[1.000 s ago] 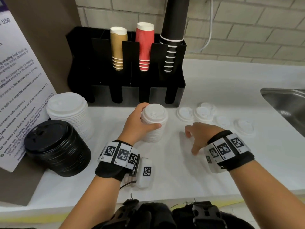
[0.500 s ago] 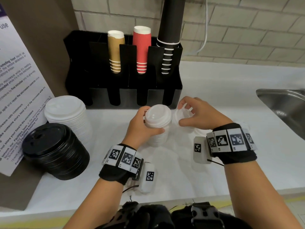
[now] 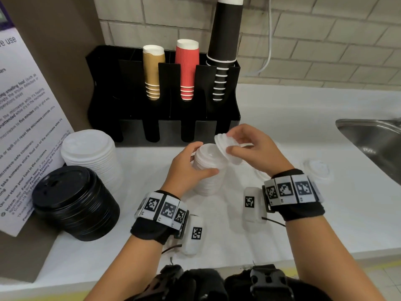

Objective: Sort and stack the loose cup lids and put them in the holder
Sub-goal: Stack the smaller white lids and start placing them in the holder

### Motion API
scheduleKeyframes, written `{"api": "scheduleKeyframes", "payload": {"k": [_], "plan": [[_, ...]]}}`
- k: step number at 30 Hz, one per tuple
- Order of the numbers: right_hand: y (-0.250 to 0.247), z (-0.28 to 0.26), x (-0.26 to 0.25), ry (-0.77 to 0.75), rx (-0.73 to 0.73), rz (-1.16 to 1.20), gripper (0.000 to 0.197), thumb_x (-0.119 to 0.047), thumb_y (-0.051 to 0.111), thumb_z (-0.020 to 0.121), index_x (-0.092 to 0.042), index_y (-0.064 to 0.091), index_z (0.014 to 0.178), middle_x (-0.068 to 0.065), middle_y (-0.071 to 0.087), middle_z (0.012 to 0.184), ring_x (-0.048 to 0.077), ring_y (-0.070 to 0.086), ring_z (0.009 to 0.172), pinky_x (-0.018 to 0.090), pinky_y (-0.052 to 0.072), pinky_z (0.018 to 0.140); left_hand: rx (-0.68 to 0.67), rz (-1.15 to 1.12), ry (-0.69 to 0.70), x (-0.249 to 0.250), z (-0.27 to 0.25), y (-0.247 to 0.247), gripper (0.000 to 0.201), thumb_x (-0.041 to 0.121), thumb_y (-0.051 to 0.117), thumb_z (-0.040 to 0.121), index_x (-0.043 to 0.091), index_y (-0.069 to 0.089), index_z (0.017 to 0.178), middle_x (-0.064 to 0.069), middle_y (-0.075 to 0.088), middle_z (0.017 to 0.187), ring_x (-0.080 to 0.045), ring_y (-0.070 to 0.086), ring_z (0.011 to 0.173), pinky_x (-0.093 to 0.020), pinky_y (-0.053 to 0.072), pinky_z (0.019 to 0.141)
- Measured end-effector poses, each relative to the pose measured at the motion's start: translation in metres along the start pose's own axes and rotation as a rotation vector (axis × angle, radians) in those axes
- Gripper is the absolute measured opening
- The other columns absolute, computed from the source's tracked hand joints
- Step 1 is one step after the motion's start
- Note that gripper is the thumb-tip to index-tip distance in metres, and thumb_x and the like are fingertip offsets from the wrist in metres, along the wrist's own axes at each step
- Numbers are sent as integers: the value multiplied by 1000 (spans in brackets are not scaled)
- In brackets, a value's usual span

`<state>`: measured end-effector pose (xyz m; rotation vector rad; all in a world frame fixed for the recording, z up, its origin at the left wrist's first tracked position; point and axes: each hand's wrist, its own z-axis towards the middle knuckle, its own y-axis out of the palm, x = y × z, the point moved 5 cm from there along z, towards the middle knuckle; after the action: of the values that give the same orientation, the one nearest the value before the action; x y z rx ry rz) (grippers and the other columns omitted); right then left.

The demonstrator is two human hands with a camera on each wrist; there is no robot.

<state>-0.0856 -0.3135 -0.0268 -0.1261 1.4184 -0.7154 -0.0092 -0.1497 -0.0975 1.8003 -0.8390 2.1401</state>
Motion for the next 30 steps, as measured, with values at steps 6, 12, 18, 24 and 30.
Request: {"api": "scheduleKeyframes", "payload": {"k": [6, 12, 18, 24, 30], "plan": [[17, 13, -9, -50, -79, -144, 26, -19, 74, 75, -27, 65, 98, -11, 66, 100, 4, 60, 94, 12, 44, 77, -18, -12, 19, 0, 1, 4, 70, 29, 87, 69, 30, 51, 128, 24, 57, 110, 20, 51, 94, -2, 40, 76], [26, 25, -7, 44, -115, -97, 22, -17, 72, 77, -22, 69, 98, -3, 69, 100, 9, 61, 91, 22, 48, 83, -27, -30, 20, -1, 3, 1, 68, 23, 88, 66, 28, 52, 123, 23, 57, 110, 13, 51, 102, 1, 40, 77], [30, 20, -6, -8, -189, -161, 29, -16, 74, 74, -29, 67, 98, -13, 67, 101, 2, 59, 94, 11, 45, 78, -6, -50, 26, -3, 4, 0, 77, 17, 90, 63, 23, 49, 128, 11, 57, 123, -9, 54, 116, -19, 45, 93], [35, 17, -8, -58, -218, -252, 35, -17, 79, 69, -31, 66, 98, -10, 65, 102, 4, 57, 94, 18, 46, 82, -26, -84, 1, -3, 4, 0, 75, 11, 90, 62, 17, 53, 127, 4, 61, 124, -14, 56, 119, -39, 47, 104], [34, 17, -6, -61, -224, -278, 36, -21, 80, 71, -27, 69, 105, -7, 64, 109, 10, 57, 103, 24, 47, 88, -58, -112, -24, -2, 6, 4, 79, 8, 89, 63, 15, 50, 131, 0, 59, 128, -17, 56, 121, -41, 46, 105]]}}
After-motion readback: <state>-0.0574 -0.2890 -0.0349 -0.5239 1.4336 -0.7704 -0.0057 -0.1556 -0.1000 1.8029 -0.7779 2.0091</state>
